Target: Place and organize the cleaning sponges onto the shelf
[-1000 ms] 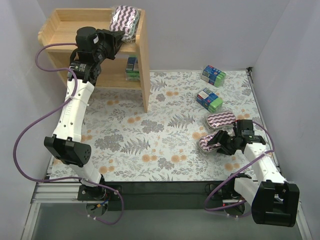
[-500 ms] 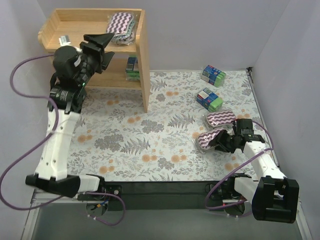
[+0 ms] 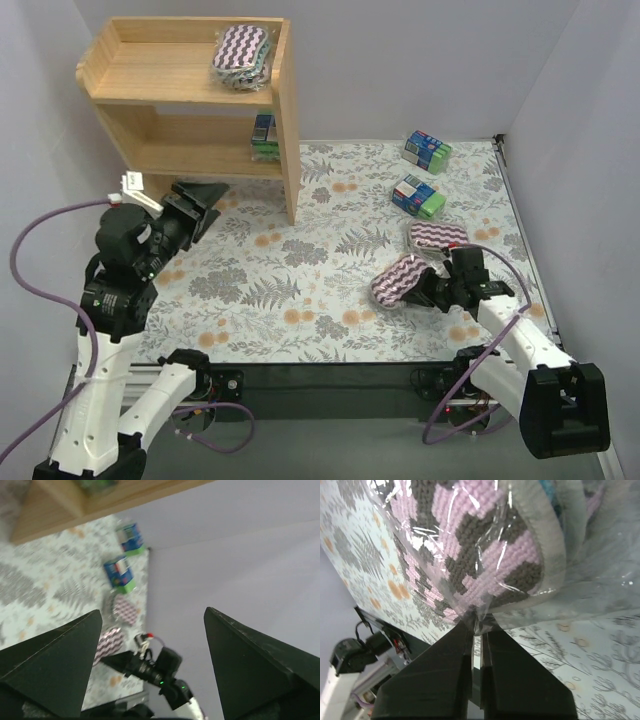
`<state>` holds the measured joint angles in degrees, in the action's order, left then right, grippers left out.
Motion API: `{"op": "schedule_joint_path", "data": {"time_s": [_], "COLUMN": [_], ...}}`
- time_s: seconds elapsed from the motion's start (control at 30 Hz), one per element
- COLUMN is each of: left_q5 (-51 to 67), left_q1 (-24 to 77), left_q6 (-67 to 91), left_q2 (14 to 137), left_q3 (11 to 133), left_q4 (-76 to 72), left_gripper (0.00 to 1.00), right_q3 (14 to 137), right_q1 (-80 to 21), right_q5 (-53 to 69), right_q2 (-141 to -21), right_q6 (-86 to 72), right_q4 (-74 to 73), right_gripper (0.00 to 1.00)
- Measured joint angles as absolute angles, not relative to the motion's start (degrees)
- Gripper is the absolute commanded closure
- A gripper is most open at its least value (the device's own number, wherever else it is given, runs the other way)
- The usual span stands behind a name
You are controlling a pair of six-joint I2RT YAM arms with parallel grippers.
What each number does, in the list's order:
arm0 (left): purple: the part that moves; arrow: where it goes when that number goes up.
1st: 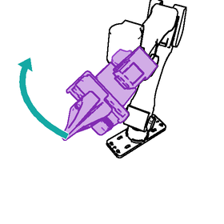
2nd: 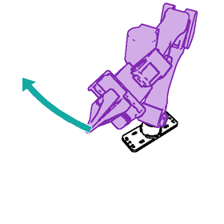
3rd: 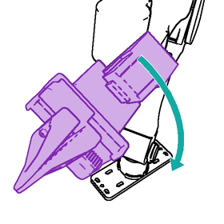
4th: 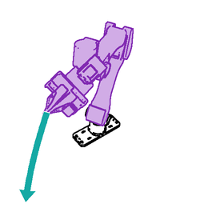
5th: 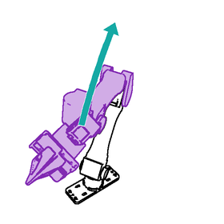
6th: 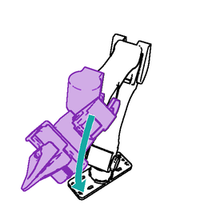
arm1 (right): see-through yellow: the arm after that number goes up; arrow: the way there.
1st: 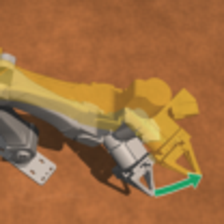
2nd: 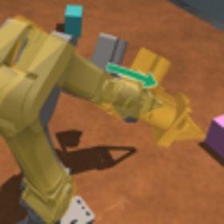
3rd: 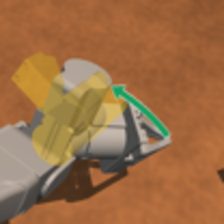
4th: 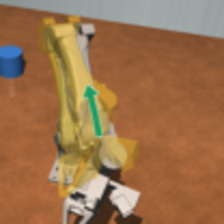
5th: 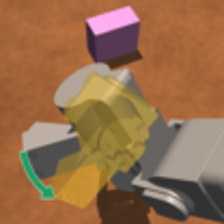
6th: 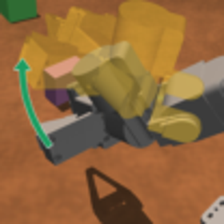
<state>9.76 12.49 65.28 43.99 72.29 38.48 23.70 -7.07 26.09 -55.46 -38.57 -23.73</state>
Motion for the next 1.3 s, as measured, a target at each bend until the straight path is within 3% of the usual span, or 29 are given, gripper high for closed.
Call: {"op": "schedule_joint_path", "data": {"time_s": [0.13, 0.3, 0.67, 0.9, 1.3], "left_q5": [11.62, 14.92, 17.43, 17.08, 11.75], "left_q1": [12.49, 12.49, 13.87, 18.7, 26.28], "left_q6": [63.26, 59.86, 57.74, 59.4, 61.49], "left_q2": [42.17, 44.01, 48.16, 52.8, 59.33], "left_q3": [63.22, 60.16, 45.5, 39.75, 35.27], "left_q4": [42.96, 44.82, 42.3, 37.5, 31.81], "left_gripper": [0.23, 0.23, 0.22, 0.22, 0.22], "right_q3": [23.44, 27.83, 46.78, 51.66, 51.22], "right_q1": [-17.45, -29.63, -41.98, -45.56, -47.29], "right_q5": [24.8, 22.85, 20.71, 22.83, 27.73], "right_q2": [-57.25, -66.89, -90.87, -99.74, -96.51], "right_q6": [-44.8, -51.96, -66.37, -74.28, -75.09], "right_q4": [-18.65, -13.04, -0.67, 5.82, 11.55], "right_gripper": [0.99, 0.99, 0.99, 0.67, 0.51]}}
